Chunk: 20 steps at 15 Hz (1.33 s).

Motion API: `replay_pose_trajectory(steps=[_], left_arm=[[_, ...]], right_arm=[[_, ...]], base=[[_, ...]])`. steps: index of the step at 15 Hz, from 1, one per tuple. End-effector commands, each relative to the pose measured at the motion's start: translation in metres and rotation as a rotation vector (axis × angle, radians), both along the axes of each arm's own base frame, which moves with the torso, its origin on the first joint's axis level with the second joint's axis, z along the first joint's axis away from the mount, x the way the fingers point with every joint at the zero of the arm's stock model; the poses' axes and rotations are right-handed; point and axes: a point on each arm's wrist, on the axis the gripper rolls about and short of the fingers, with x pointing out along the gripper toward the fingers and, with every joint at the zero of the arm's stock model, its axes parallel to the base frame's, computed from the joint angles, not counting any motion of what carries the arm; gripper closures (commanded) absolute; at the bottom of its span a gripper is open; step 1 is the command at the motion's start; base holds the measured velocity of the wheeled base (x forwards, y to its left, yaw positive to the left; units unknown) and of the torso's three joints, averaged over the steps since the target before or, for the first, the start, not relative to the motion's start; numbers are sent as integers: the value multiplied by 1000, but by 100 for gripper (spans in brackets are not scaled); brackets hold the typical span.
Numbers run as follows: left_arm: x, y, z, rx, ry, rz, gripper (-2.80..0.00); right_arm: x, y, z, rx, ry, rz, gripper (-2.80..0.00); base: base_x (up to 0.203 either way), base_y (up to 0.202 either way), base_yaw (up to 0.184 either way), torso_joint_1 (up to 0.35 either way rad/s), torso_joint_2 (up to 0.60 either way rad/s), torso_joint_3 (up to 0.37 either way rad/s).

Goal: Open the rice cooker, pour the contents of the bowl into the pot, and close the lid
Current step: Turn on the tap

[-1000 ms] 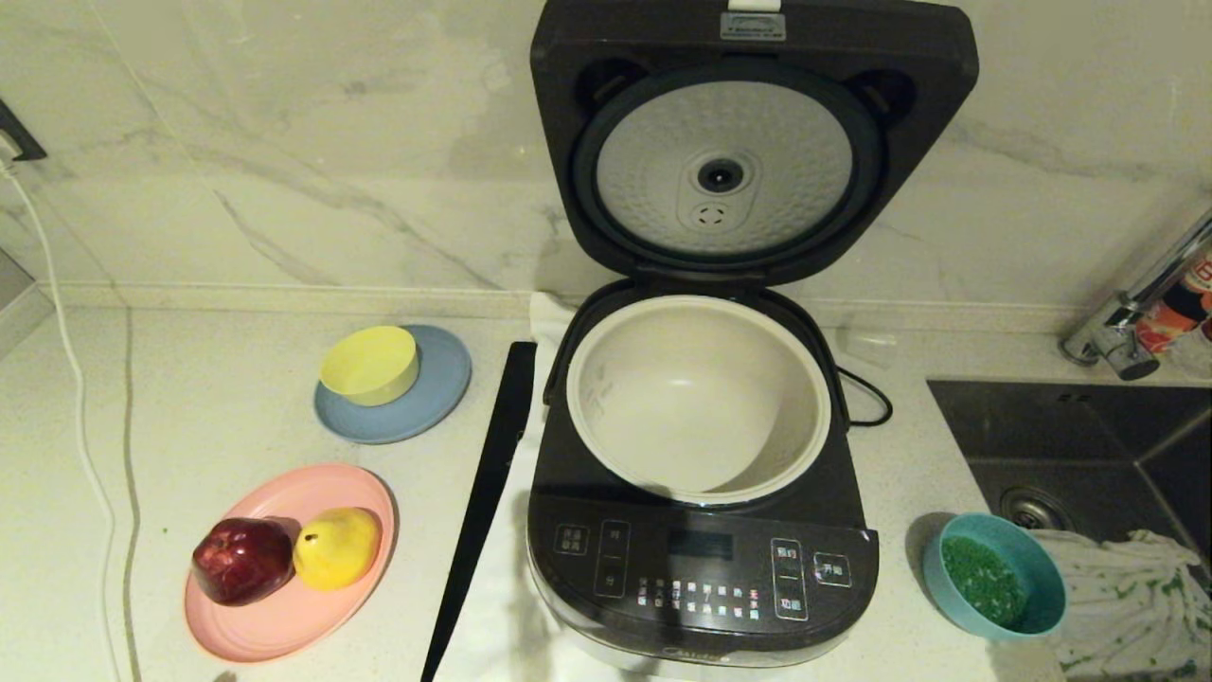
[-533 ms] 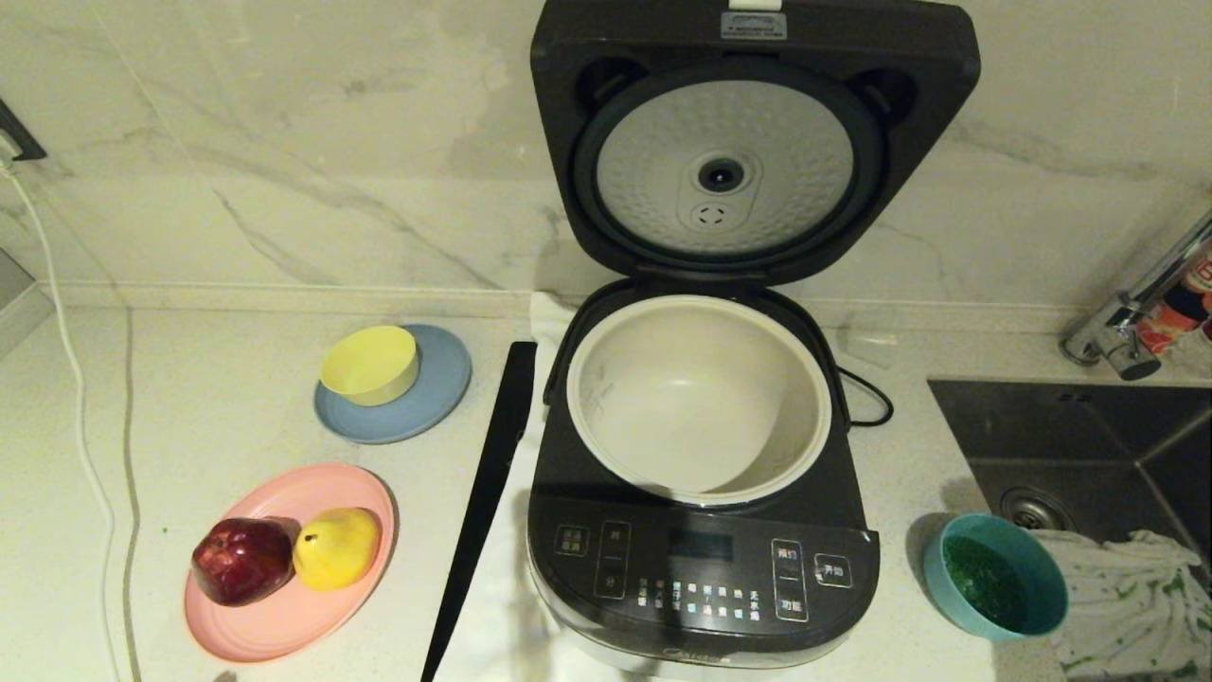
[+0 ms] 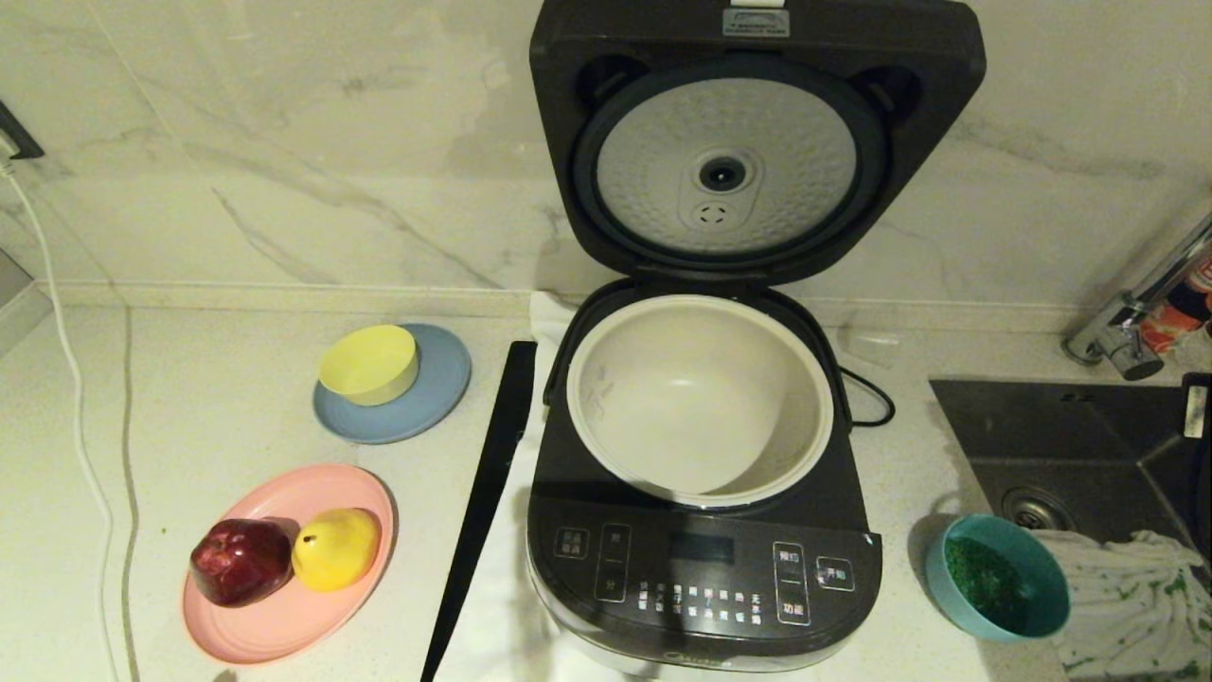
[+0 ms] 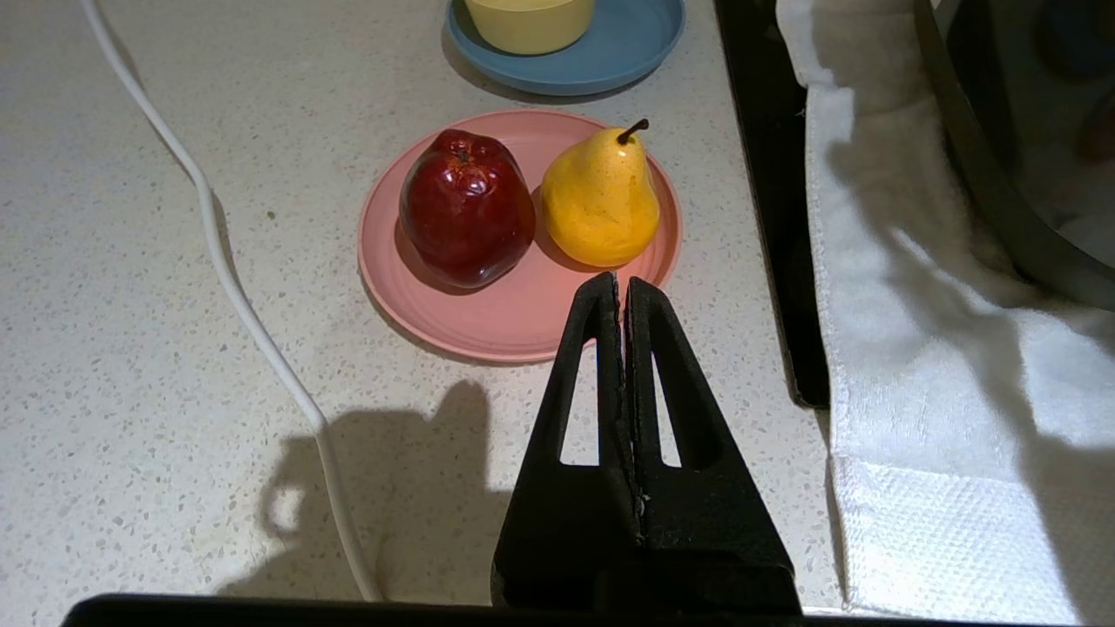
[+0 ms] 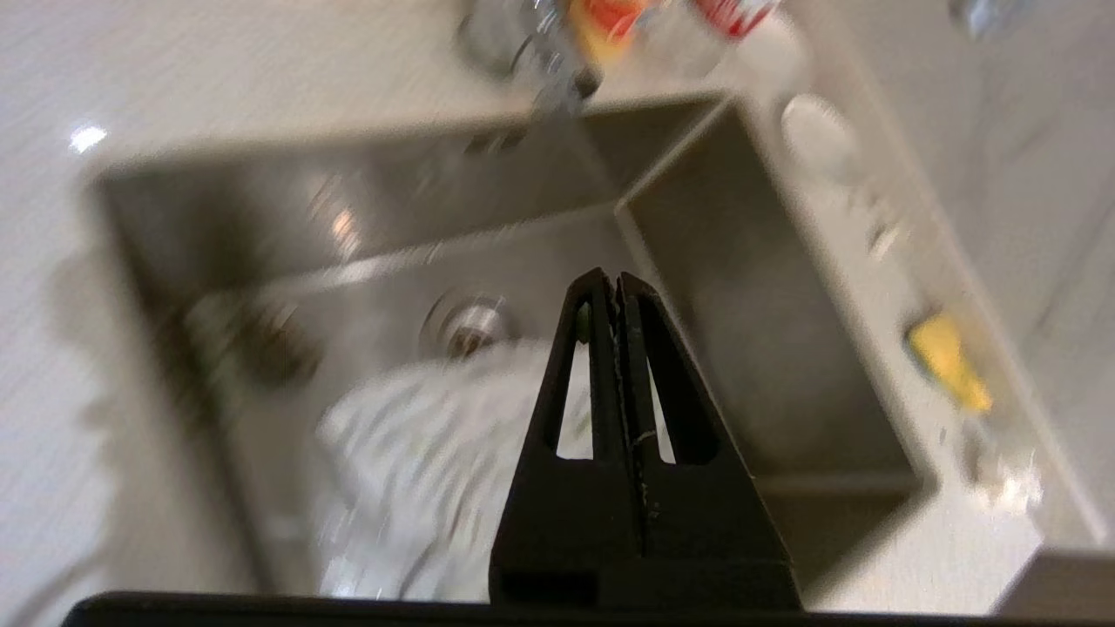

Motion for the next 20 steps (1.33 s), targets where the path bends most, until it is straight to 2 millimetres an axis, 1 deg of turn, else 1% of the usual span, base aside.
replay_pose_trajectory(steps=[1, 3, 10, 14, 17, 20], left_arm=[[0, 0, 0, 0, -1, 1, 0], [0, 0, 0, 0, -1, 1, 0], [0, 0, 0, 0, -1, 1, 0], [0, 0, 0, 0, -1, -1, 0], [0, 0, 0, 0, -1, 1, 0], [0, 0, 0, 0, -1, 0, 0]], right_arm=[[49, -20, -26, -18, 33, -41, 0], [72, -31, -21, -41, -15, -60, 0], [128, -65, -16, -72, -86, -86, 0], [164, -76, -29, -76, -89, -79, 0], [185, -79, -38, -80, -98, -72, 0], [198, -82, -33, -86, -124, -70, 0]], base=[[0, 0, 0, 0, 0, 0], [0, 0, 0, 0, 0, 0], [0, 0, 0, 0, 0, 0], [0, 0, 0, 0, 0, 0], [0, 0, 0, 0, 0, 0], [0, 0, 0, 0, 0, 0]])
